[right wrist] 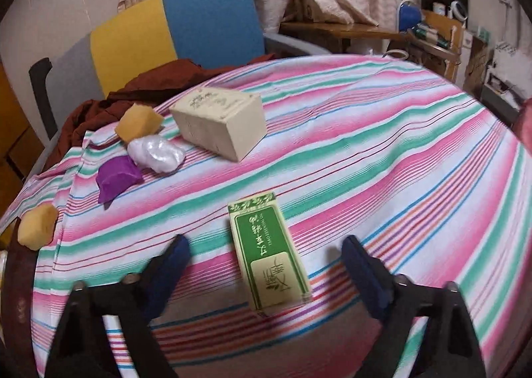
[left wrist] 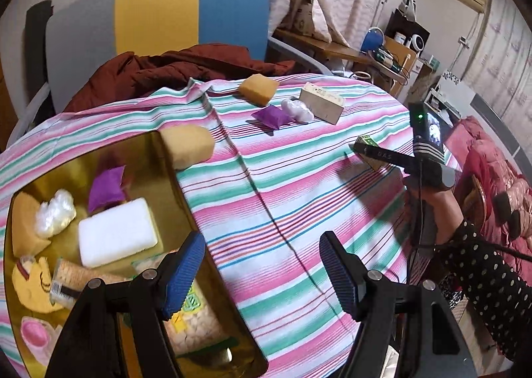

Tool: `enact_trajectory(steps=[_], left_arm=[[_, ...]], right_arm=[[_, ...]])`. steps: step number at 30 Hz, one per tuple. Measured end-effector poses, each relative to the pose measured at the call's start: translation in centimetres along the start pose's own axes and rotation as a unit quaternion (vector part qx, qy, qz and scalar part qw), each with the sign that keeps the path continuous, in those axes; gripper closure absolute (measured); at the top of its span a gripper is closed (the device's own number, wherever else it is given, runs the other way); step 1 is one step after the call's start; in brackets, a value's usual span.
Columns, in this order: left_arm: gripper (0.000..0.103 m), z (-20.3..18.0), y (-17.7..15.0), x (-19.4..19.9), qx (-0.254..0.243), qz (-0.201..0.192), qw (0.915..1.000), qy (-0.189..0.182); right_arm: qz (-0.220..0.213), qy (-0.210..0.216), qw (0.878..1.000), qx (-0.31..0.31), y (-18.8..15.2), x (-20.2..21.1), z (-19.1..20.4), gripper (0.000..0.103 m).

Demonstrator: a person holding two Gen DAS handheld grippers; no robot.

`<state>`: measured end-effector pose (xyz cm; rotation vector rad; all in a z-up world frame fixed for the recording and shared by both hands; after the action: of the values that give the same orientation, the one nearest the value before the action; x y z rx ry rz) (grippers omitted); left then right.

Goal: Organize objects
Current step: 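Move both tools back from the tray toward the green box and purple packet, then grasp the green tea box with the right tool while the left tool grasps a purple packet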

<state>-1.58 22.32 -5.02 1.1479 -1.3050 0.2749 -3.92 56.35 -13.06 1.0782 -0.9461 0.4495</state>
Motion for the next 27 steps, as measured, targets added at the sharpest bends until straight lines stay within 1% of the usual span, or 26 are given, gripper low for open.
enact_trajectory(steps=[1,2,3,4,8,11,13,14,16,18,20,21,24,27], left_arm=[[0.030,-0.1,0.3,-0.2,-0.003,0.002,1.0000,0.001],[0.030,-0.3,0.8,-0.6,-0.006,0.005,1.0000,0.000],[0.030,-0.5,1.2,-0.9,-0.008,0.008,0.9999,-0.002],[0.030,-0.7,1.7,-1.3,-0.012,0.011,0.9999,-0.004],[0.030,-1.4,3.9,-3.1,-0.021,0.023,0.9995,-0.008],[0.030,-1.8,5.8,-5.0,-0.028,0.035,0.9990,-0.002],[0.030,-2.0,7.4,-6.8,-0.039,0.042,0.9983,0.016],[0.030,-2.1,8.1,-7.5,-0.044,0.043,0.9979,0.020],[0.030,-2.0,9.5,-9.2,-0.045,0.046,0.9972,0.038],[0.030,-1.9,11.2,-11.0,-0.041,0.046,0.9970,0.046],[0.030,-1.8,13.0,-12.8,-0.040,0.039,0.9968,0.058],[0.029,-1.9,13.7,-13.5,-0.048,0.036,0.9963,0.061],[0.022,-2.6,16.0,-15.6,-0.083,0.027,0.9931,0.078],[0.020,-3.2,17.8,-17.3,-0.120,0.020,0.9887,0.089]], right_arm=[[0.005,0.005,1.000,0.001,-0.1,-0.3,0.1,0.027],[0.007,0.004,1.000,0.002,-0.2,-0.5,0.1,0.027],[0.004,0.003,1.000,0.006,-0.2,-0.5,0.3,0.030],[0.002,0.007,1.000,0.010,-0.2,-0.6,0.6,0.035],[-0.003,-0.001,1.000,0.024,-0.5,-0.8,1.1,0.045],[-0.008,-0.004,1.000,0.019,-0.6,-0.7,0.8,0.053],[-0.013,-0.008,1.000,0.006,-0.7,-0.6,0.3,0.069],[-0.015,-0.008,1.000,-0.001,-0.7,-0.6,0.0,0.070],[-0.020,-0.001,1.000,-0.007,-0.7,-0.6,-0.2,0.070],[-0.021,-0.001,1.000,-0.007,-0.6,-0.6,-0.2,0.070],[-0.022,-0.007,1.000,-0.005,-0.6,-0.6,-0.2,0.070],[-0.024,-0.009,1.000,-0.004,-0.6,-0.6,-0.1,0.070],[-0.027,-0.005,1.000,-0.006,-0.7,-0.6,-0.2,0.070],[-0.029,0.002,1.000,-0.011,-0.7,-0.6,-0.4,0.070]])
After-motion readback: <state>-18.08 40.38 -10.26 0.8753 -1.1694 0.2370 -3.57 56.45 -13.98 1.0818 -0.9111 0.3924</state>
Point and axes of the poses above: each gripper's, at about its wrist camera, not at the fingertips, and x roughly against the way its jaws point, z to its left, y to its top, the point moved 6 cm from there along -x, roughly the way its jaws point, and after that the axes turned 8 degrees about z, right-handed, at the moved point
